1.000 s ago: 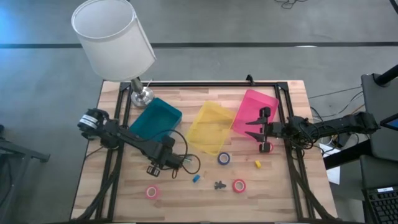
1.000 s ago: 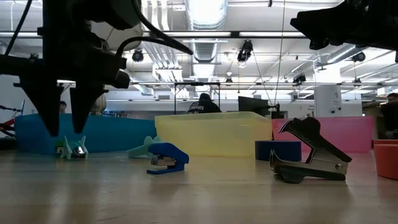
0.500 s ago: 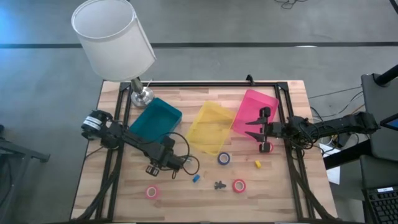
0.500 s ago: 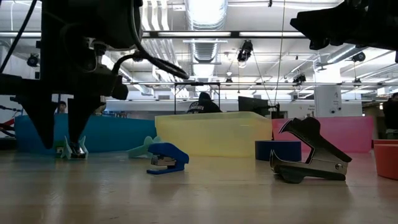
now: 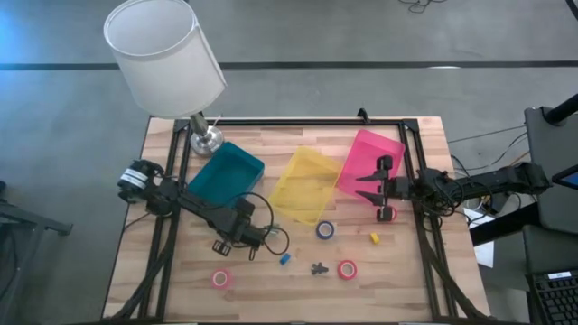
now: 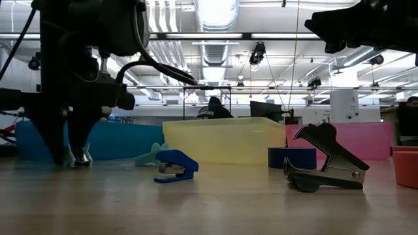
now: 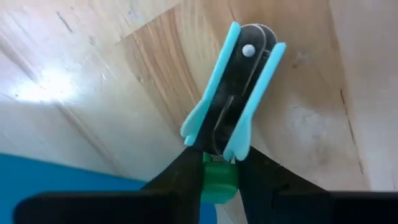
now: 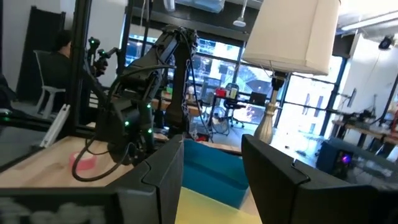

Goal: Pick and place Stapler, Stapler remover, tape
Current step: Put the green stapler into the blue bin

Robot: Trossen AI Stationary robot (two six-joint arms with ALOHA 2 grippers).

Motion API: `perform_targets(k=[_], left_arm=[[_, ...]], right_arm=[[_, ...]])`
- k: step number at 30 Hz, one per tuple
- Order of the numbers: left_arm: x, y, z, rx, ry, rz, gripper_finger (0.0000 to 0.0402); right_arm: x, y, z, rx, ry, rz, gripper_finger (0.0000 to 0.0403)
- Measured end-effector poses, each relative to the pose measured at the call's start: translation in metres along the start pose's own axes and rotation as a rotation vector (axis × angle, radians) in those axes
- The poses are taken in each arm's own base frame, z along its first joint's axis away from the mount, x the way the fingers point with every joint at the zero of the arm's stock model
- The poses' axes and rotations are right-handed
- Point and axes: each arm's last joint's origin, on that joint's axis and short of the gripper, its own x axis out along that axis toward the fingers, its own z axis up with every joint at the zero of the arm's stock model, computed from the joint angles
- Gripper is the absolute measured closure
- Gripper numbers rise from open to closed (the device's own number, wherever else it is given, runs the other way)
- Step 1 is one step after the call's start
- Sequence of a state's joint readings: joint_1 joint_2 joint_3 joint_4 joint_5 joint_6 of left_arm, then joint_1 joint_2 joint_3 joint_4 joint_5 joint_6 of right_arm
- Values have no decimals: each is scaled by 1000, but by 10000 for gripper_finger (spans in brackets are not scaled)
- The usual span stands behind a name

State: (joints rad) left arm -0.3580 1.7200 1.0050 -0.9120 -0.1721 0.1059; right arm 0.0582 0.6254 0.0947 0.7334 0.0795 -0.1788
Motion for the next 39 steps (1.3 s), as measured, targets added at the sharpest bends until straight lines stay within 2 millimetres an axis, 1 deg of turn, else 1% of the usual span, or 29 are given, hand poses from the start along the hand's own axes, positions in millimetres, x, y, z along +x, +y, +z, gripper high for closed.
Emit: perform_targets(k=[2, 5, 8, 11, 13, 16, 20, 24, 27, 30, 33, 36, 39], left_arm=[[0, 0, 0, 0, 0, 9, 329], [-1, 1, 0, -1, -2, 16, 329], [-1, 1, 0, 1, 1, 45, 323], [-4, 3, 2, 7, -7, 58, 310], [-8, 4, 5, 3, -24, 61, 311], [-16, 6, 11, -7, -54, 64, 323], [-30, 9, 17, -26, -70, 76, 327], [-53, 15, 22, -54, -63, 131, 314], [-73, 20, 22, -61, -36, 187, 316], [-88, 29, 20, -116, -13, 223, 323], [-93, 44, 14, -254, 24, 221, 321], [-88, 62, 5, -362, 82, 206, 308], [-76, 83, -5, -389, 131, 190, 301]], right_arm=[[3, 0, 3, 43, 17, 2, 243], [12, -2, 17, 141, 87, 6, 243], [23, -4, 27, 251, 267, -35, 243], [34, -6, 31, 374, 480, -113, 243], [41, -6, 33, 445, 596, -155, 243], [51, -2, 29, 472, 761, -181, 243], [66, 4, 18, 469, 893, -166, 243], [80, 10, 5, 483, 989, -103, 243], [90, 13, -3, 452, 1043, -93, 243], [98, 14, -6, 416, 1090, -82, 243], [104, 15, -8, 408, 1144, -89, 243], [108, 15, -8, 395, 1194, -94, 243], [111, 16, -8, 387, 1229, -97, 243]])
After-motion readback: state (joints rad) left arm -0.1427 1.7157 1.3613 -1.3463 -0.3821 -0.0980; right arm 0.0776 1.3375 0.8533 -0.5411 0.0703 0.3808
